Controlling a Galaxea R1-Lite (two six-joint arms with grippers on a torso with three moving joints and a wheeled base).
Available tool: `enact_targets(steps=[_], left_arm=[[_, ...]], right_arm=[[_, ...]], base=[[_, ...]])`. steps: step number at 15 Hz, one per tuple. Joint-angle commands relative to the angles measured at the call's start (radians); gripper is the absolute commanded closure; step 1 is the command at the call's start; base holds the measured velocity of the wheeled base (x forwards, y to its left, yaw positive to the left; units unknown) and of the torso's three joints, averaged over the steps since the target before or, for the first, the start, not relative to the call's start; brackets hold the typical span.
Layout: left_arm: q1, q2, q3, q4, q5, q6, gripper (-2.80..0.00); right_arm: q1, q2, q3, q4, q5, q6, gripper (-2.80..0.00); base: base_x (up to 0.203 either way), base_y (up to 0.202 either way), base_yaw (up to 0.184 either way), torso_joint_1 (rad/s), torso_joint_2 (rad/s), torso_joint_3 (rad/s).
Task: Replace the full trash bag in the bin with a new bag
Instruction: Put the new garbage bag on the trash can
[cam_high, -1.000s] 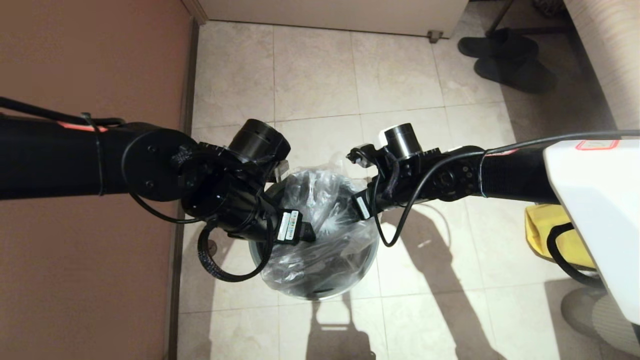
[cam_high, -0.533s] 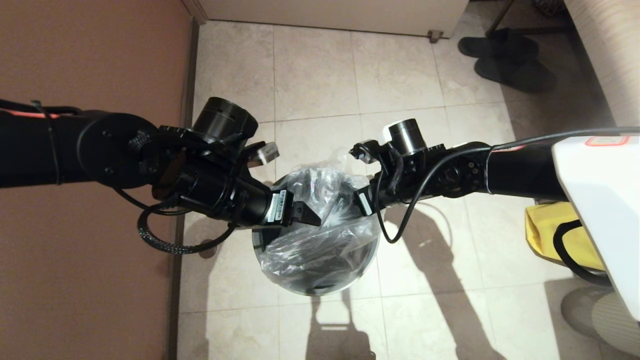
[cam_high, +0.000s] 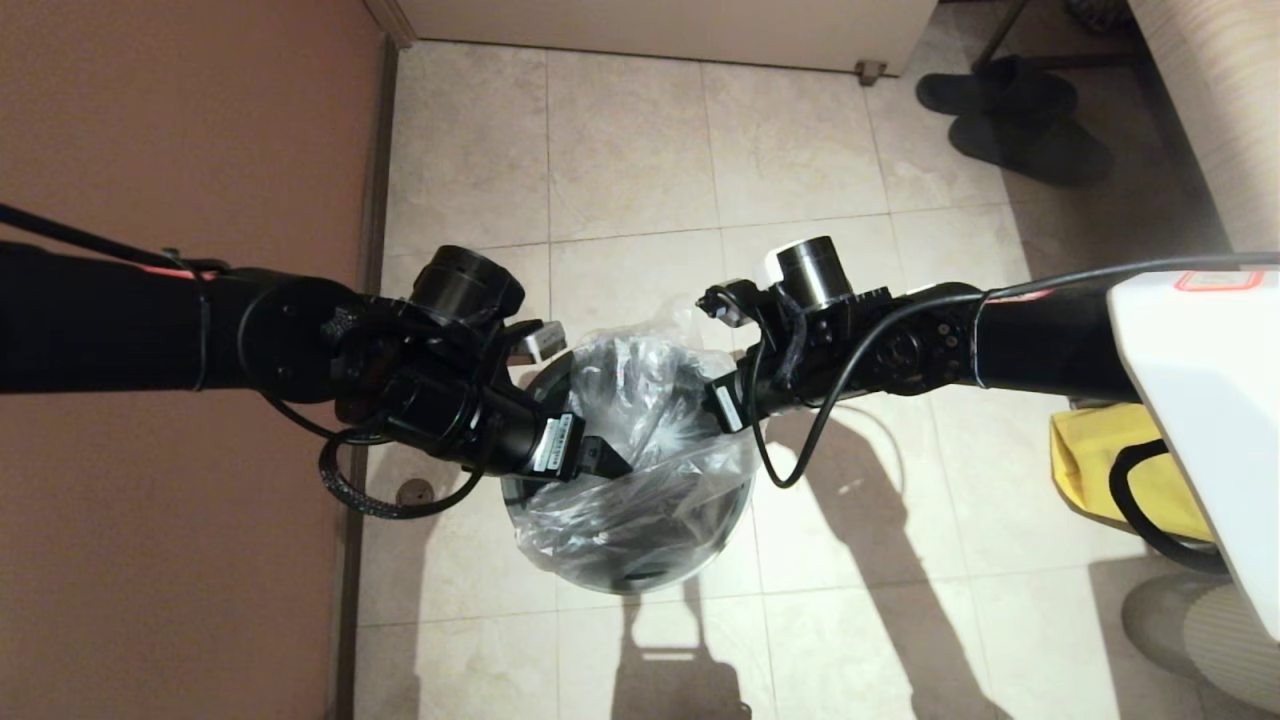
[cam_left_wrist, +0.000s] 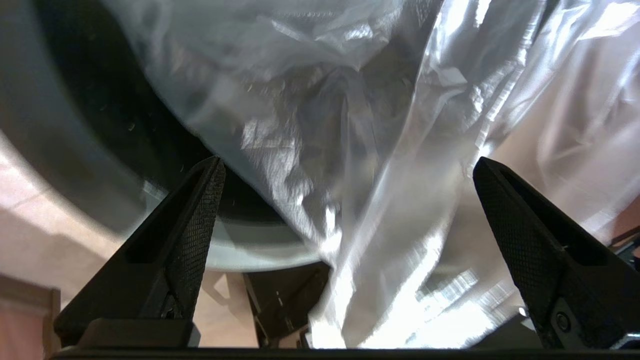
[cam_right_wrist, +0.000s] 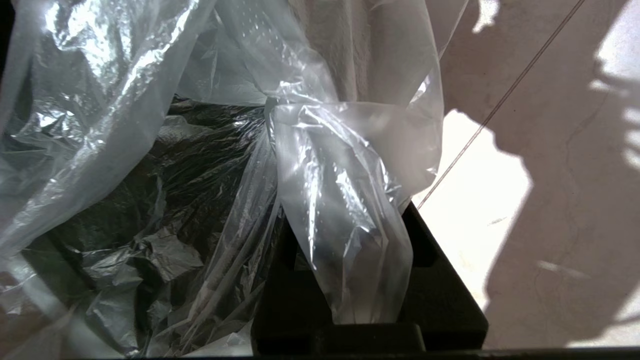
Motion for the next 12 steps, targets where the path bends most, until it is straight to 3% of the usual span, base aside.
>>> enact_targets(steps=[1, 4, 5, 12], left_arm=[[-0.003, 0.013, 0.019, -0.013, -0.002, 0.002, -2.80], [-0.014, 0.007, 0.098, -0.115, -0.020, 0.027, -2.80], [-0.014, 0.011, 0.113, -0.141, -0.026, 0.040, 0.00], [-0.010, -0.037, 0.122, -0.169, -0.006, 0.047, 0.00]], right_arm=[[0.000, 0.001, 0.001, 0.000, 0.000, -0.001, 0.00], [-0.001, -0.001, 0.001, 0.000, 0.016, 0.000, 0.00], [-0.002, -0.001, 0.001, 0.001, 0.016, 0.000, 0.00], [-0.001, -0.006, 0.002, 0.003, 0.016, 0.001, 0.00]], base=[[0.000, 0.000, 0.000, 0.000, 0.00, 0.000], [0.000, 0.000, 0.000, 0.000, 0.00, 0.000], [0.000, 0.000, 0.000, 0.000, 0.00, 0.000], [0.000, 0.000, 0.000, 0.000, 0.00, 0.000]])
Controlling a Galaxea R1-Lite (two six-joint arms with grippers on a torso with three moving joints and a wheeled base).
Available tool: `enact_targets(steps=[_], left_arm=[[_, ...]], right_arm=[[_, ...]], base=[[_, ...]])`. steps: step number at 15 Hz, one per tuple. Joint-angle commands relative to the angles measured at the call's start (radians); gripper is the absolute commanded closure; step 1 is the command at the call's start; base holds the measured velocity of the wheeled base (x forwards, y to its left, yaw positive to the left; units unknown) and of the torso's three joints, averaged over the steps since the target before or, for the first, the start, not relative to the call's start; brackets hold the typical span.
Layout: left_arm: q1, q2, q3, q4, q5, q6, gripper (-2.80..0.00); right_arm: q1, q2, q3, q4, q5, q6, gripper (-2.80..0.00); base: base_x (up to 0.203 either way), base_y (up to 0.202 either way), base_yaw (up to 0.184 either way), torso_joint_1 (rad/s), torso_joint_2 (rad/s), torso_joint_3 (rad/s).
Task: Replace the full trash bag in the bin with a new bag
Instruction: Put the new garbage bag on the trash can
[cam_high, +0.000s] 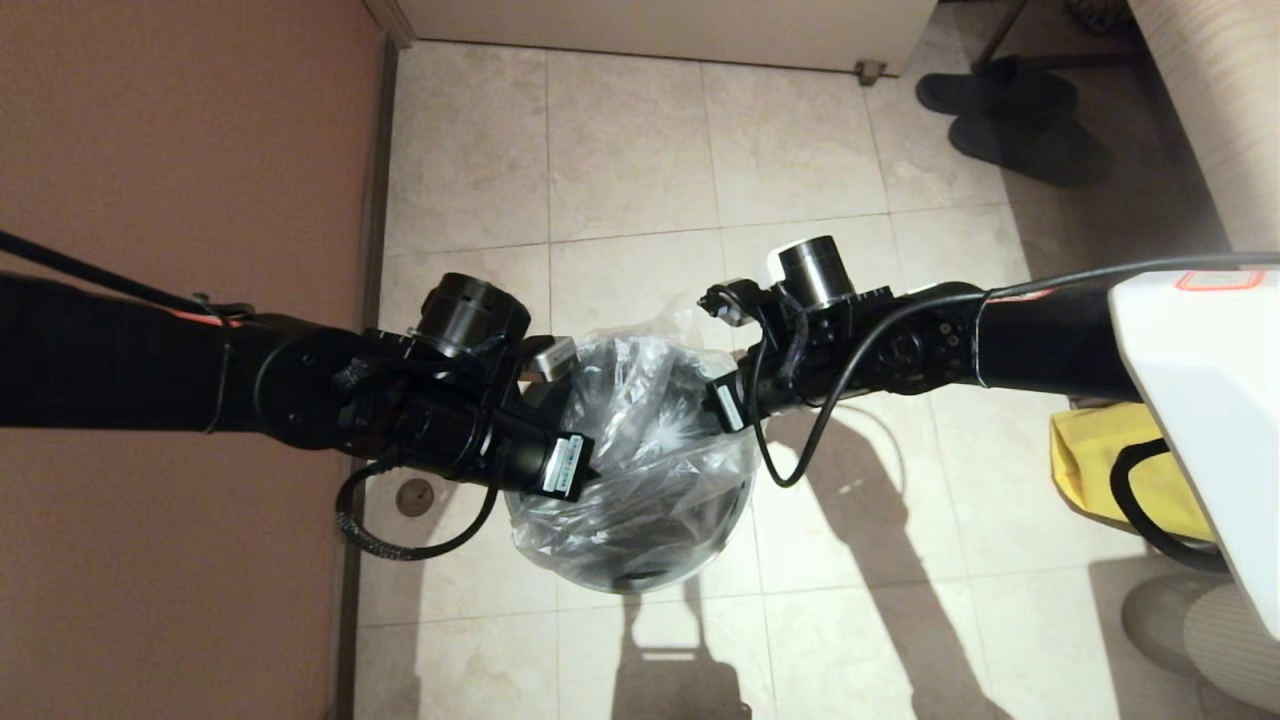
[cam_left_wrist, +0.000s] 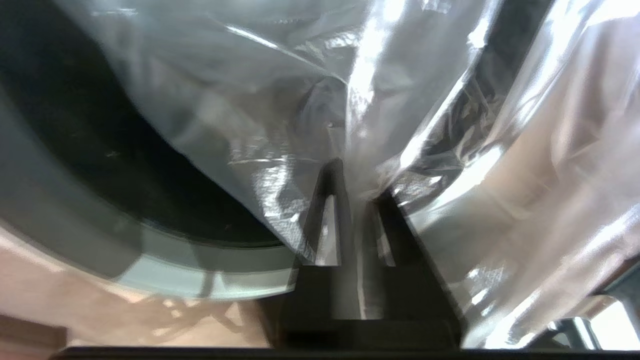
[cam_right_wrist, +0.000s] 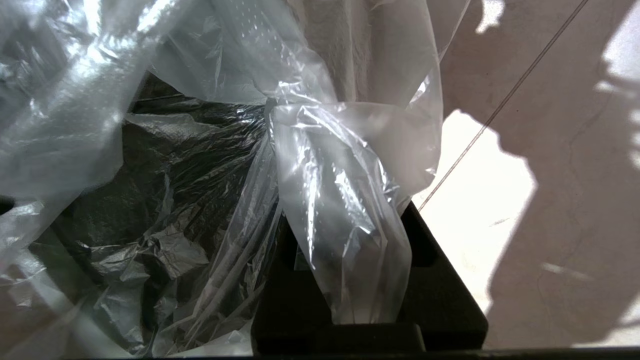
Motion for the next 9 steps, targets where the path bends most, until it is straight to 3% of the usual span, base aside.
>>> enact_targets(steps=[1, 4, 9], left_arm=[[-0.002, -0.049, 0.009, 0.008, 0.018, -0.001, 0.00], [-0.009, -0.095, 0.061, 0.018, 0.163, -0.009, 0.00], [0.035, -0.258, 0.209, -0.005, 0.294, -0.101, 0.00]], right_arm=[[0.001, -0.009, 0.009, 0.003, 0.001, 0.004, 0.00], [0.002, -0.021, 0.019, 0.001, 0.001, 0.028, 0.00], [0.001, -0.039, 0.026, 0.001, 0.001, 0.042, 0.00]], base=[[0.000, 0.000, 0.000, 0.000, 0.00, 0.000], [0.000, 0.000, 0.000, 0.000, 0.00, 0.000], [0.000, 0.000, 0.000, 0.000, 0.00, 0.000]])
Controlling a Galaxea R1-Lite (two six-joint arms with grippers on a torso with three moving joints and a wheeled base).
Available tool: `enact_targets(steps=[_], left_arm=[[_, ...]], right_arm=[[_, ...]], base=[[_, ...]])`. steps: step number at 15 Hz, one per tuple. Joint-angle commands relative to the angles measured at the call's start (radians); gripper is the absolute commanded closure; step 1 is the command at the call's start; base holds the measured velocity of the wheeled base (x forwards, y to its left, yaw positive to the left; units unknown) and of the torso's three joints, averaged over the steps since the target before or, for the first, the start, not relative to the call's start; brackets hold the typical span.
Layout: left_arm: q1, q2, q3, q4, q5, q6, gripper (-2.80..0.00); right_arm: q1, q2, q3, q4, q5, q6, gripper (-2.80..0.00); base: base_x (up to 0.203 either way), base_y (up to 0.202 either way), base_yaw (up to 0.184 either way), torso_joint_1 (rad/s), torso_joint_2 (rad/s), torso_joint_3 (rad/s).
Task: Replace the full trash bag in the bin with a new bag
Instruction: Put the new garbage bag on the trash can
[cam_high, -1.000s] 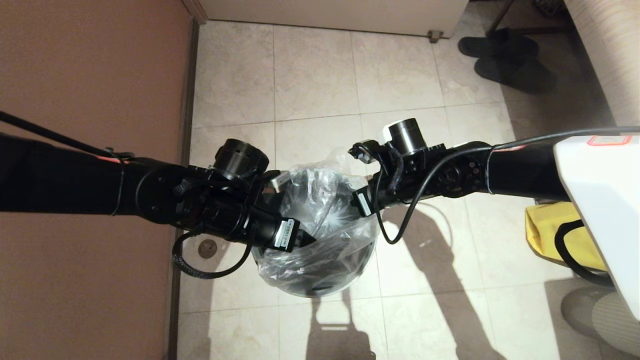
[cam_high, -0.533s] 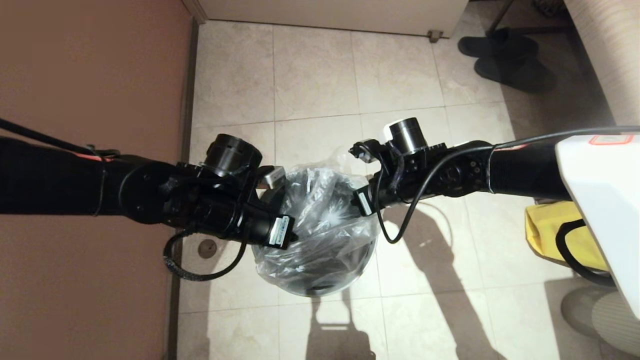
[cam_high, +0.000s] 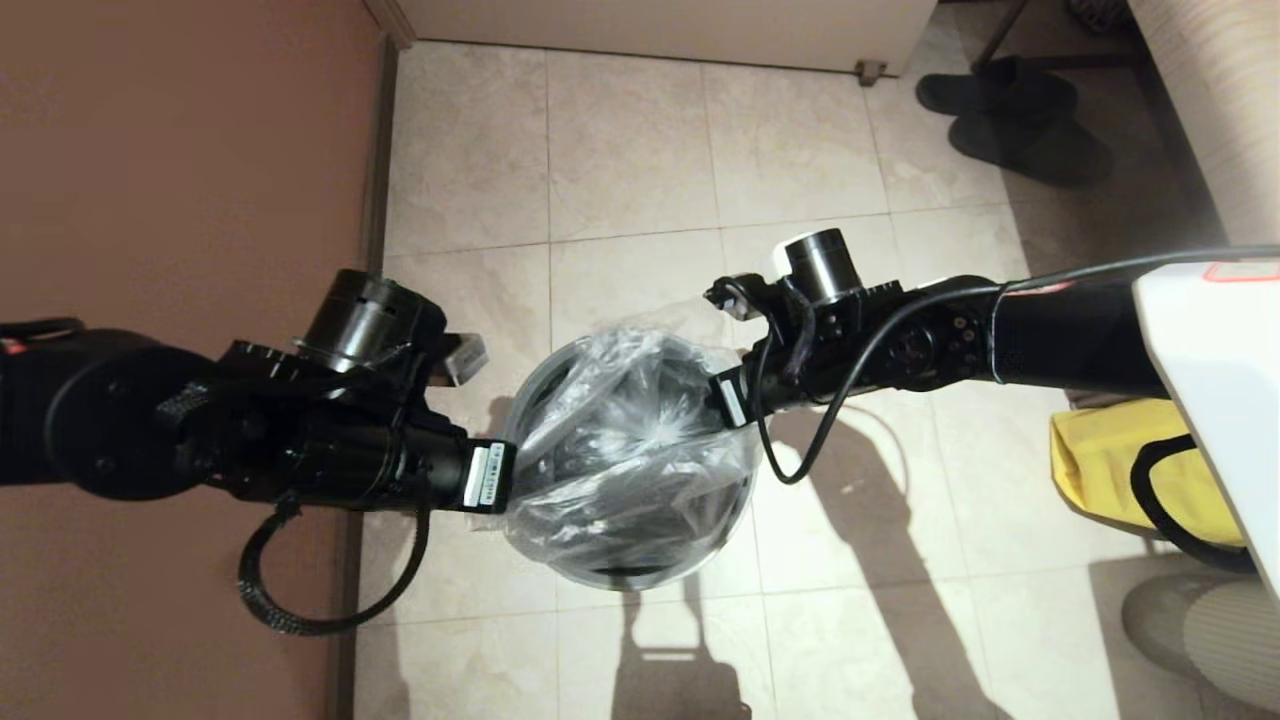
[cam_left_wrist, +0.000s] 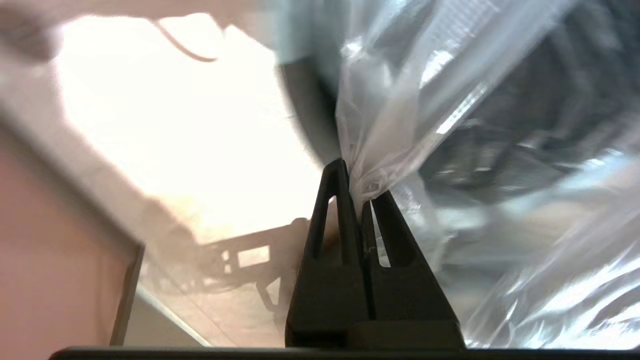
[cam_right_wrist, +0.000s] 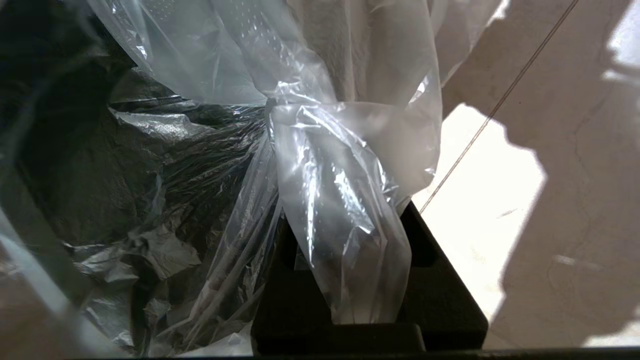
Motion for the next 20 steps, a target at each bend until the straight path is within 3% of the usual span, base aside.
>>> enact_targets(steps=[1, 7, 12, 16, 17, 20], left_arm=[[0.020, -0.085, 0.063, -0.012, 0.022, -0.025, 0.00], [0.113, -0.091, 0.305, -0.198, 0.070, -0.061, 0.00], [0.092, -0.045, 0.362, -0.236, 0.035, -0.064, 0.00], [0.043, 0.027, 0.477, -0.402, 0.006, -0.067, 0.00], [0.027, 0.040, 0.509, -0.445, 0.007, -0.066, -2.80], [0.017, 0.052, 0.537, -0.496, 0.009, -0.064, -2.80]], right_arm=[[0.000, -0.016, 0.006, 0.002, 0.001, 0.000, 0.00], [0.013, -0.015, 0.038, -0.004, -0.001, 0.003, 0.00], [0.030, -0.011, 0.034, -0.007, -0.005, 0.011, 0.00], [0.038, 0.005, 0.028, -0.012, -0.007, 0.052, 0.00], [0.038, 0.005, 0.029, -0.029, -0.007, 0.053, -2.80], [0.041, 0.000, 0.028, -0.042, -0.005, 0.057, -2.80]], base=[[0.000, 0.000, 0.000, 0.000, 0.00, 0.000], [0.000, 0.000, 0.000, 0.000, 0.00, 0.000], [0.000, 0.000, 0.000, 0.000, 0.00, 0.000], [0.000, 0.000, 0.000, 0.000, 0.00, 0.000], [0.000, 0.000, 0.000, 0.000, 0.00, 0.000], [0.000, 0.000, 0.000, 0.000, 0.00, 0.000]])
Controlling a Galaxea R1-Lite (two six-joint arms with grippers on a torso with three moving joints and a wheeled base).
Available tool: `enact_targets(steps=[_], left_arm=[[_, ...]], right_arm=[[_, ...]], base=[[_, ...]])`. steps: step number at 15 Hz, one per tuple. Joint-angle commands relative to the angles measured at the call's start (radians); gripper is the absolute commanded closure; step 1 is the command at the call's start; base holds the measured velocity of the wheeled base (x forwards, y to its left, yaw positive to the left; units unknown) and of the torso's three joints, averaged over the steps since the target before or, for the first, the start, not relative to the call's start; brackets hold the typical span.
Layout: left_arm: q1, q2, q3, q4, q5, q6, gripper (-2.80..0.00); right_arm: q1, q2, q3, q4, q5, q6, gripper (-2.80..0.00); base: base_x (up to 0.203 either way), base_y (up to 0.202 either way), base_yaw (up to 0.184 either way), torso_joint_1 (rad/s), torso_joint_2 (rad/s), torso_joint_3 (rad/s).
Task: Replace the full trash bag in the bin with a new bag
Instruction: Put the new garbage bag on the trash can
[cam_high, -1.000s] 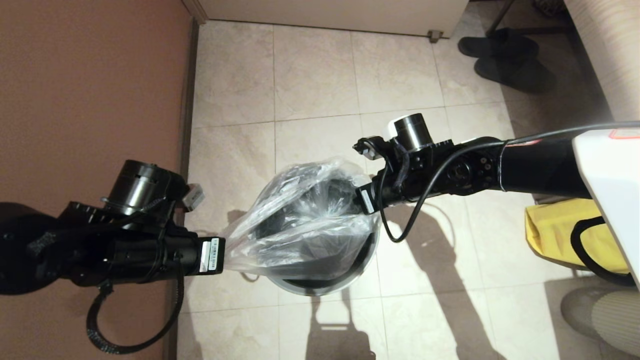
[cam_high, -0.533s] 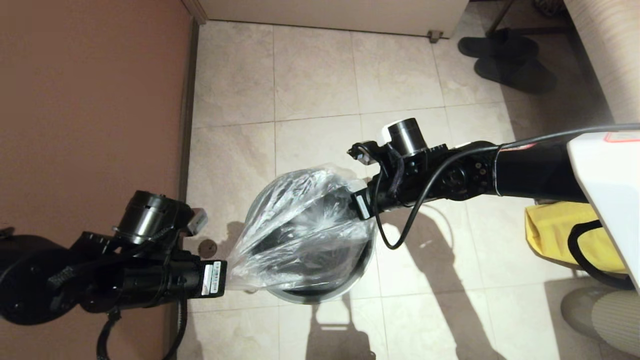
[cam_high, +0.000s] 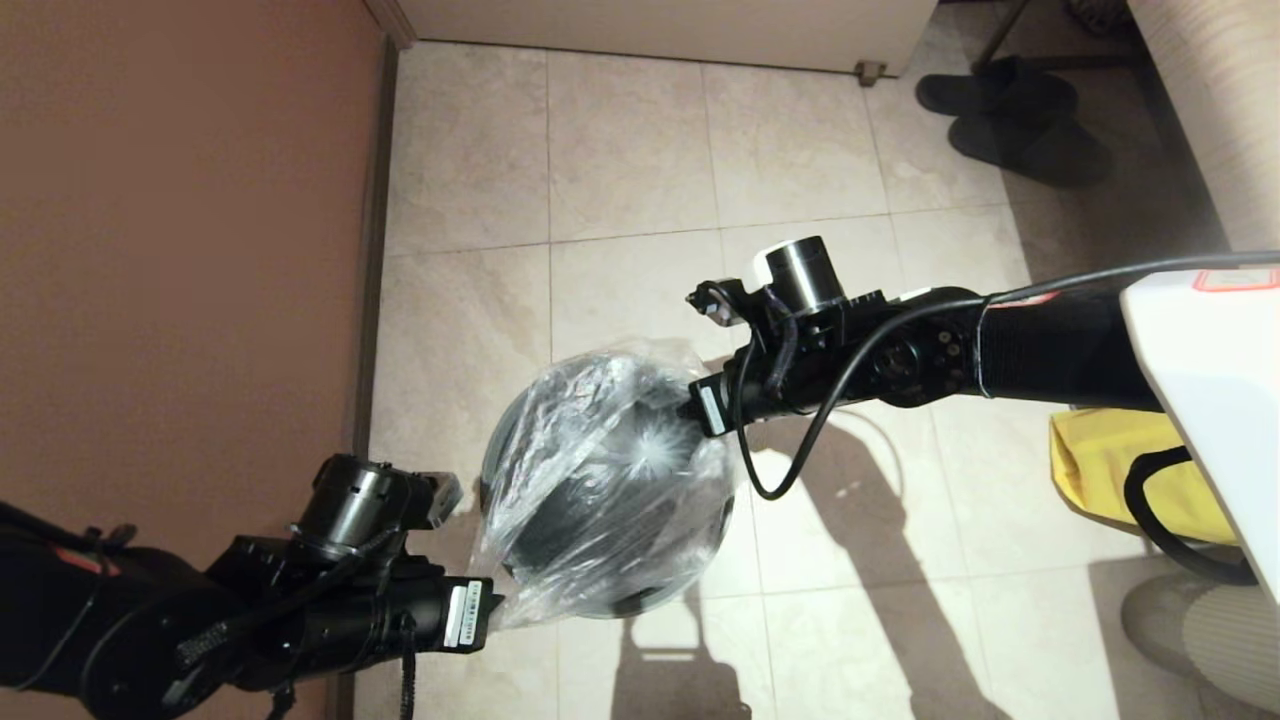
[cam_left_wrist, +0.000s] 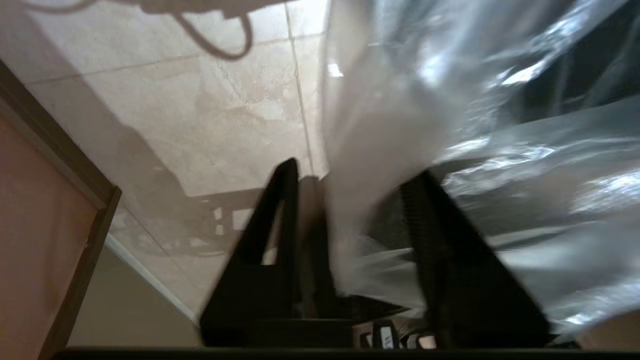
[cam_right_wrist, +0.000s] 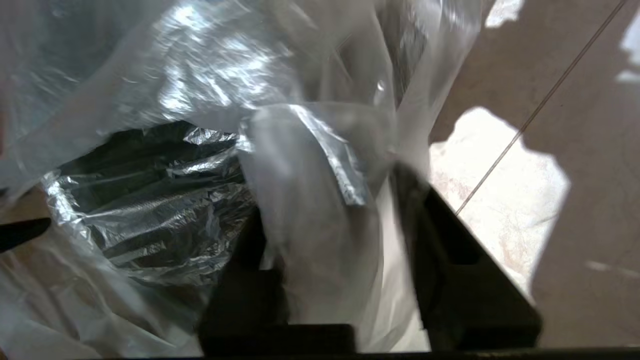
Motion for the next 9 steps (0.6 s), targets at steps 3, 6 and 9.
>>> enact_targets(steps=[3, 6, 9], left_arm=[[-0.005, 0.021, 0.013, -0.001, 0.001, -0.003, -2.80], [-0.010, 0.015, 0.034, -0.006, 0.001, -0.001, -2.80], [-0.008, -0.035, 0.038, -0.005, 0.006, -0.001, -2.80]], right_arm=[[0.001, -0.016, 0.006, 0.003, 0.000, 0.002, -2.80], [0.000, -0.046, 0.010, 0.009, 0.005, 0.023, -2.80], [0.001, -0.103, 0.025, 0.018, 0.038, 0.055, -2.80]], base=[[0.000, 0.000, 0.000, 0.000, 0.00, 0.000], [0.000, 0.000, 0.000, 0.000, 0.00, 0.000], [0.000, 0.000, 0.000, 0.000, 0.00, 0.000]])
